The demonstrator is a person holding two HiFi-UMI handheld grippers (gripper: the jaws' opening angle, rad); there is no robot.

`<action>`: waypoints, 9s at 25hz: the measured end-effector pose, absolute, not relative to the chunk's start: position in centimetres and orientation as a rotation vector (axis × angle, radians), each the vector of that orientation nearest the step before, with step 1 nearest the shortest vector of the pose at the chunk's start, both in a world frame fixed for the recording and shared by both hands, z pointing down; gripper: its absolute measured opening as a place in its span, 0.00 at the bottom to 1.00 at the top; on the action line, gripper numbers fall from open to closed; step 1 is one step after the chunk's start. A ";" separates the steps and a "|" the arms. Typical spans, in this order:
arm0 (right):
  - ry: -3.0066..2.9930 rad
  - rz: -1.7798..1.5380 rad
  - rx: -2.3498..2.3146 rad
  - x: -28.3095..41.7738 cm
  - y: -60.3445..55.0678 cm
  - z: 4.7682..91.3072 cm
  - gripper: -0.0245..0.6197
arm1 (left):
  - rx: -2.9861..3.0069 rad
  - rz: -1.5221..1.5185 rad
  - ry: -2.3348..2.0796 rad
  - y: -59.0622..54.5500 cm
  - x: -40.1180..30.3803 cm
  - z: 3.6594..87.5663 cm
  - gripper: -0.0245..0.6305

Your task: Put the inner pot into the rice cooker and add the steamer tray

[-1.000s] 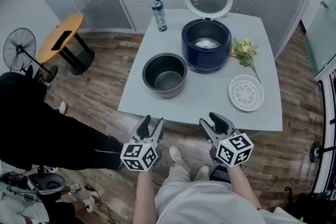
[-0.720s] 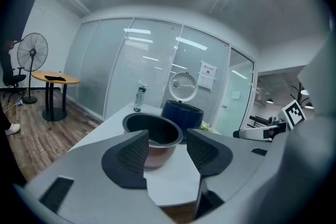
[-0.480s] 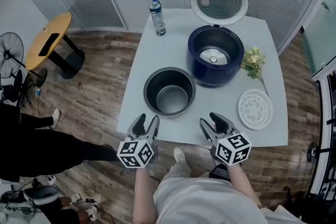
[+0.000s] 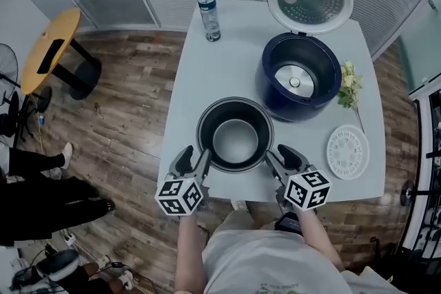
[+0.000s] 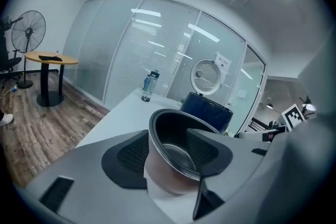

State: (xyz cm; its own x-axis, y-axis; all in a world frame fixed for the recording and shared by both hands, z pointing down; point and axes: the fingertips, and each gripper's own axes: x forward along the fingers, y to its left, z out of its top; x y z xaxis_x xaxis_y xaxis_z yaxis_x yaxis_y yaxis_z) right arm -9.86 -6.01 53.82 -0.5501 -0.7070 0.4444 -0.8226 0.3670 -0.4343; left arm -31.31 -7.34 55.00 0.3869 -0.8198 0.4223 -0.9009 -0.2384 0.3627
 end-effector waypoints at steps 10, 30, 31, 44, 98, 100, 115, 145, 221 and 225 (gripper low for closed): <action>-2.291 0.994 1.483 -10.3 -9.0 56.7 0.32 | 2.093 0.244 -1.387 -10.3 -31.4 57.1 0.39; -2.184 1.059 1.544 -10.6 -10.8 57.9 0.23 | 2.054 0.296 -1.350 -12.1 -31.1 58.7 0.22; -2.183 1.064 1.546 -10.6 -10.9 58.0 0.22 | 2.053 0.299 -1.357 -12.1 -31.1 58.7 0.22; -2.214 1.071 1.606 -10.7 -11.0 56.7 0.20 | 2.051 0.274 -1.378 -12.4 -31.6 57.8 0.19; -2.614 0.777 1.652 -11.2 -12.4 39.5 0.20 | 2.282 -0.110 -1.463 -13.9 -32.2 40.4 0.17; -2.619 0.768 1.660 -11.1 -12.3 39.1 0.20 | 2.288 -0.118 -1.457 -13.8 -32.1 40.0 0.17; -2.624 0.696 1.804 -8.3 -10.5 35.3 0.20 | 2.396 -0.173 -1.338 -13.9 -29.1 36.0 0.17; -2.563 0.637 2.022 0.6 -10.4 32.9 0.20 | 2.508 -0.211 -1.169 -16.8 -19.7 33.4 0.17; -2.387 0.876 2.080 12.2 -24.3 40.8 0.19 | 2.385 -0.067 -1.051 -32.0 -7.7 42.2 0.17; -2.375 0.895 2.071 12.2 -24.6 41.4 0.19 | 2.374 -0.052 -1.054 -32.3 -7.7 42.8 0.17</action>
State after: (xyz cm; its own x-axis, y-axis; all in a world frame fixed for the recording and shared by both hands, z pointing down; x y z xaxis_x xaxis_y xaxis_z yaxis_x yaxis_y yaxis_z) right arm 12.19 -24.63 41.40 -0.1949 -0.9492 0.2469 -0.8761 0.0554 -0.4789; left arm -7.71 -32.25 42.81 0.6938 -0.6984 0.1758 -0.6775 -0.5502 0.4881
